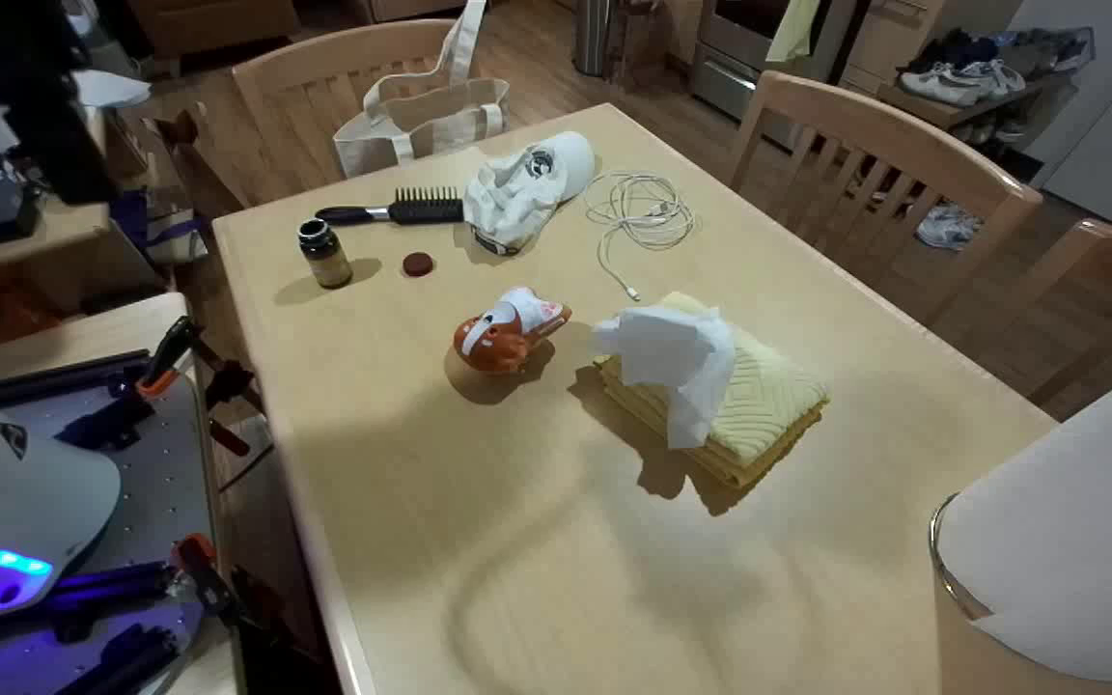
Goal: Use the yellow and white towels to wipe the central part of the table
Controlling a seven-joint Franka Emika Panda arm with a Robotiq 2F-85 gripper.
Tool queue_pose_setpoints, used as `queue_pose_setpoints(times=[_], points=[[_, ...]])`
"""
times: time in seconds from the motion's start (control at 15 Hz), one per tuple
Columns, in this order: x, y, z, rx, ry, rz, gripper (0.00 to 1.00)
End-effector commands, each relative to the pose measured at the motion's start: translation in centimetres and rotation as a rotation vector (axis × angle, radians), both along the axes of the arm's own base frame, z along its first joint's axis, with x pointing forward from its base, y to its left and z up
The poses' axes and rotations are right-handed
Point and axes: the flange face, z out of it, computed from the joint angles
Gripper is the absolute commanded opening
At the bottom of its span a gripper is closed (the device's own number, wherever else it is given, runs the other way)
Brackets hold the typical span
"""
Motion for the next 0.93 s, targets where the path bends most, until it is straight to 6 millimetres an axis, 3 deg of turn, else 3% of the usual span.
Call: queue_pose_setpoints(times=[0.0,0.13,0.4,0.53,0.87], points=[[0.0,0.0,0.1,0.000,0.001,0.000,1.00],[1.2,1.6,0.3,0.101,-0.024,0.023,1.00],[3.8,8.4,1.0,0.356,-0.056,0.103,1.00],[5.1,11.7,1.3,0.377,-0.082,0.096,1.00],[7.9,18.3,1.8,0.275,-0.114,-0.159,1.00]])
